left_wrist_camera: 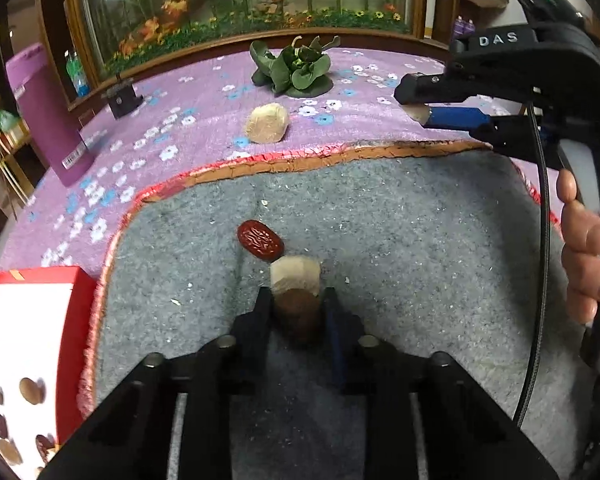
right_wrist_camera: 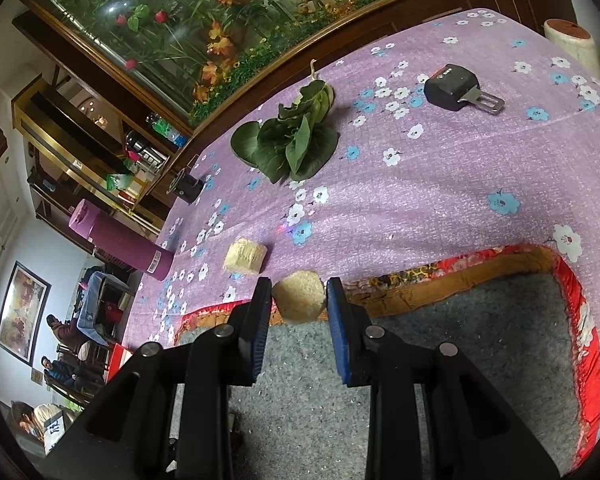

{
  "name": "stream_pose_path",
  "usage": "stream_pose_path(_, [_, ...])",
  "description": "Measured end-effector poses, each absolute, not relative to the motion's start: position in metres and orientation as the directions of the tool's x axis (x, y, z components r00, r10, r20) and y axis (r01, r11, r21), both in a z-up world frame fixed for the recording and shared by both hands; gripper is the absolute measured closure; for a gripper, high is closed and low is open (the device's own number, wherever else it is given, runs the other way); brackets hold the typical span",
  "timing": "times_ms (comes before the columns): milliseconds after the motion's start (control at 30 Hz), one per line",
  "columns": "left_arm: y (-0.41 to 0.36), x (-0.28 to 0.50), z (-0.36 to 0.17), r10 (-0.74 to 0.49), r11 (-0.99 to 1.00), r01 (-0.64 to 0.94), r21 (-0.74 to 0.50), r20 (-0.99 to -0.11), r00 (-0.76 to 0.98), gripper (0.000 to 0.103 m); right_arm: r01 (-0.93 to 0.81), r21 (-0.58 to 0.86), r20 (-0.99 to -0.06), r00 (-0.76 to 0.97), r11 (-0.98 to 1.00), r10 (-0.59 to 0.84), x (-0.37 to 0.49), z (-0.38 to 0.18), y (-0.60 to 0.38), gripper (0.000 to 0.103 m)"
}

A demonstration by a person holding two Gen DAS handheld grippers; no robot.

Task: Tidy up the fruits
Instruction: 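Grasp a round beige rice cake with the right tool while the left tool grasps a brown ball, then carry the rice cake and brown ball onto the white tray and open both tools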

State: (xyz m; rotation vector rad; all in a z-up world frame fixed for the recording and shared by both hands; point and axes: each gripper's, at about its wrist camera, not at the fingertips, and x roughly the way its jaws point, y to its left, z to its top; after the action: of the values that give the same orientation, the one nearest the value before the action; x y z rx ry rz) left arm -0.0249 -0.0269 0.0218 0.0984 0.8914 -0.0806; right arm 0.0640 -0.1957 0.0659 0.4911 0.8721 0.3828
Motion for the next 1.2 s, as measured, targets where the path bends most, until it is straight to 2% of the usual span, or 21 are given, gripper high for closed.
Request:
stream_pose_path(67, [-0.021,-0.027,0.023,-0.048,0.995,0.1,0.019,-0.778,0.627,0.08,-0.122,0.552,-0.628,0.589,0.825,0.508,0.064,0.066,-0.196,0.074])
stream_pose_path(267, [-0.005,-0.051,0.039,-0.02,0.998,0.055,0.024,-0.735,0.678,0.08,-0.154,0.541,-0.623,0.586,0.827,0.518,0.059,0.067,-0.186,0.073])
stream_pose_path(433, [0.022,-0.08,0.054,0.05,0.998,-0.014,0.058,-0.683,0.729,0.08,-0.245,0.515,-0.62,0.555,0.821,0.554,0.048,0.067,-0.158,0.073])
stream_pose_path(733, [0.098,-0.122,0.07,0.22,0.975,-0.177,0.132,-0.631,0.744,0.08,-0.466,0.581,-0.599,0.31,0.667,0.738,-0.005,0.063,-0.061,0.073])
stream_pose_path(967, [0.162,-0.142,0.064,0.331,0.937,-0.321,0.136,-0.631,0.701,0.08,-0.603,0.556,-0.597,0.188,0.572,0.78,-0.06,0.059,0.034,0.073])
stream_pose_path(1200, [0.19,-0.156,0.054,0.416,0.9,-0.396,0.182,-0.63,0.656,0.08,-0.673,0.503,-0.643,0.129,0.543,0.755,-0.091,0.038,0.088,0.073])
